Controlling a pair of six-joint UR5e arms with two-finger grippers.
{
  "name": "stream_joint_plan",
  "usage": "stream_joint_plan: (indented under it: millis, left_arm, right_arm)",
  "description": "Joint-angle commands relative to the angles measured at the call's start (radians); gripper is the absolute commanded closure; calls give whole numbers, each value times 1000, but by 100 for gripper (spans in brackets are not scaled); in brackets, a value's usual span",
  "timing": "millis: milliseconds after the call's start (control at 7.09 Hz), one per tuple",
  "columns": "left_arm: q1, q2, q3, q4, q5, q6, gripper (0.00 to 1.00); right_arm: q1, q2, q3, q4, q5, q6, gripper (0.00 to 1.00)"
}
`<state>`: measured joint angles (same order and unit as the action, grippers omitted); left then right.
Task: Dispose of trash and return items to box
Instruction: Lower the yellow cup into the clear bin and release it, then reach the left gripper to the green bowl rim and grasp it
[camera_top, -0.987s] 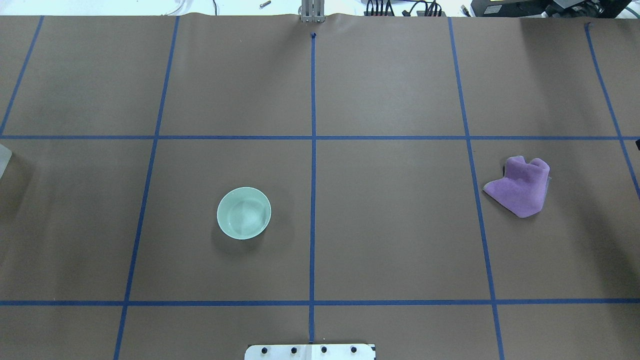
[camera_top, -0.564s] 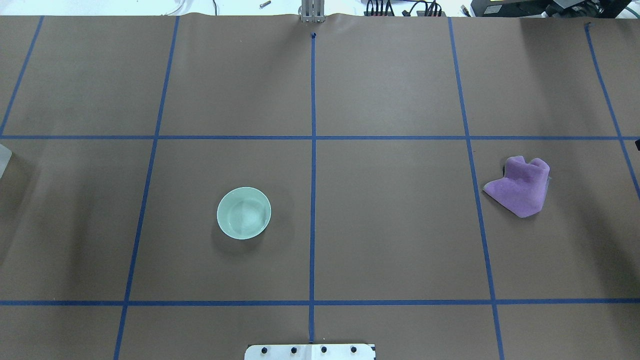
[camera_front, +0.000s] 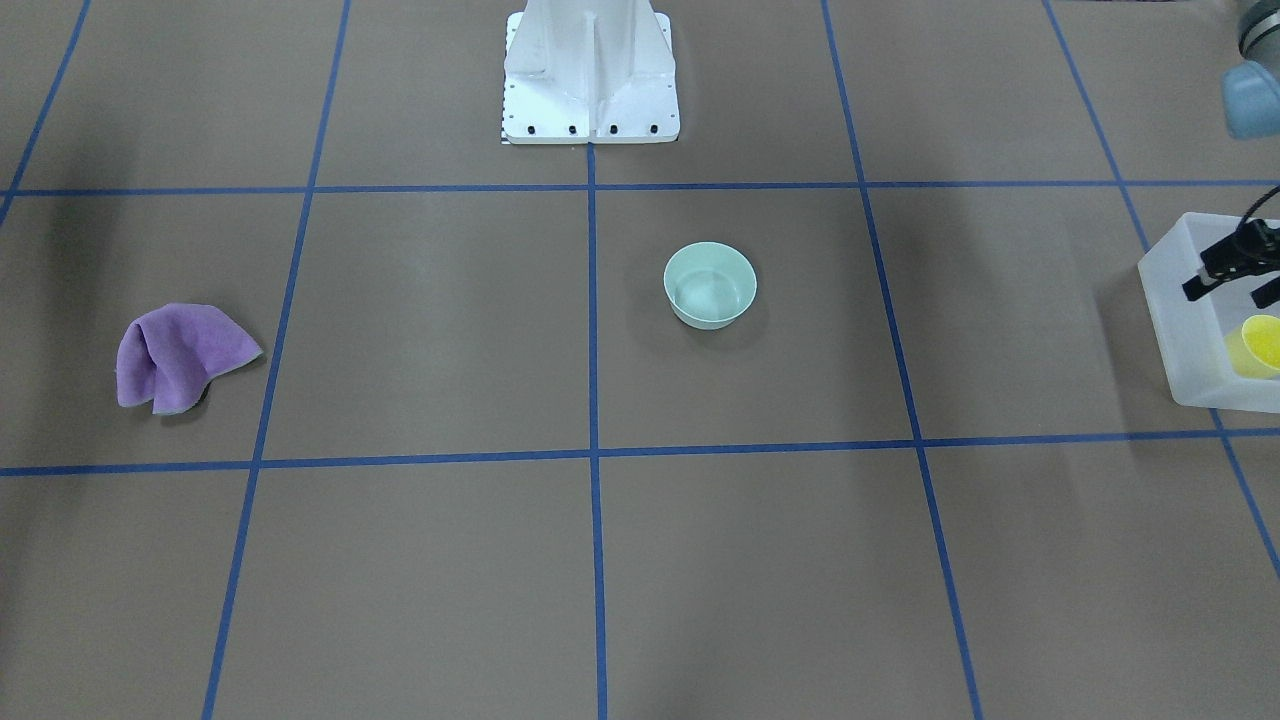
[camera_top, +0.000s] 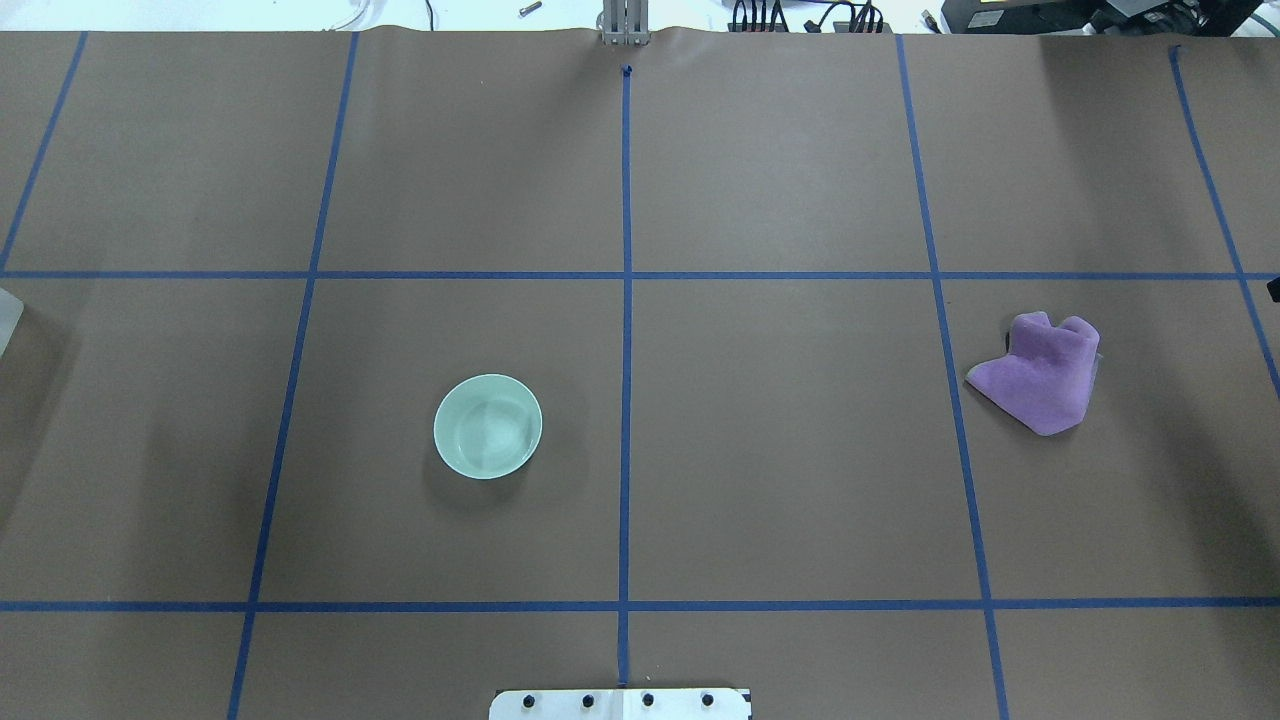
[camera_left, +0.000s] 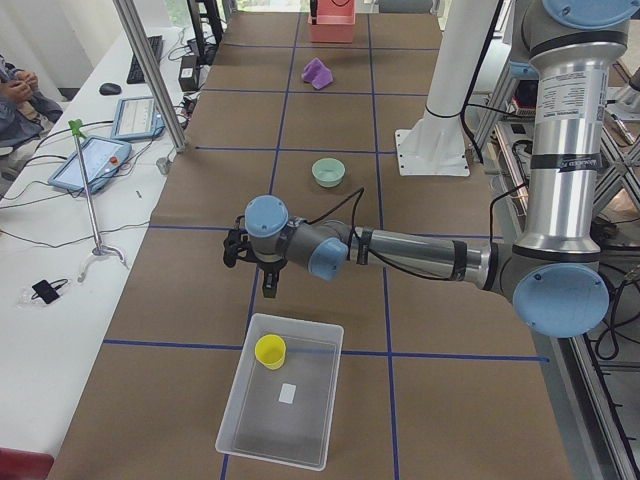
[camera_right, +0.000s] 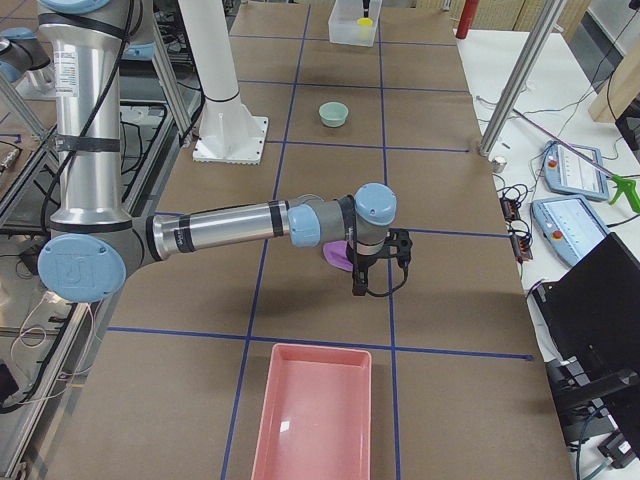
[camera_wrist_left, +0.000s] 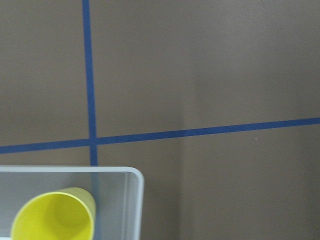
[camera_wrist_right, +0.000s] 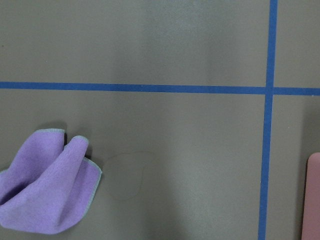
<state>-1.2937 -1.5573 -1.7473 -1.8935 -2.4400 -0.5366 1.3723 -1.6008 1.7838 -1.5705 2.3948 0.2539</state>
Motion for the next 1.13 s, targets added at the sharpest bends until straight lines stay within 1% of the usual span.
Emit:
stream_joint_plan:
  millis: [0, 141, 282, 423, 564, 705, 846, 987]
  left_arm:
    - [251, -3, -194, 2, 120, -349, 3]
    - [375, -39, -243, 5, 187, -490, 3]
    - [490, -96, -248, 8, 261, -613, 3]
    - [601, -140, -241, 10, 345, -691, 3]
    - [682, -185, -232, 17, 387, -767, 3]
    - [711, -269, -181, 65, 392, -782, 3]
    - [717, -340, -135, 114, 424, -781, 3]
    - [737, -360, -109, 113, 440, -783, 3]
  right_arm:
    - [-22, 12, 3, 1, -2, 54, 0]
    - [-28, 12, 5, 3, -3, 54, 0]
    - [-42, 19, 6, 3, -9, 53, 0]
    - [-53, 28, 12, 3, -9, 57, 0]
    - [-55, 33, 20, 1, -8, 79, 0]
    - [-64, 33, 20, 3, -8, 77, 0]
    - [-73, 33, 22, 3, -6, 73, 0]
    - [-75, 32, 32, 3, -6, 70, 0]
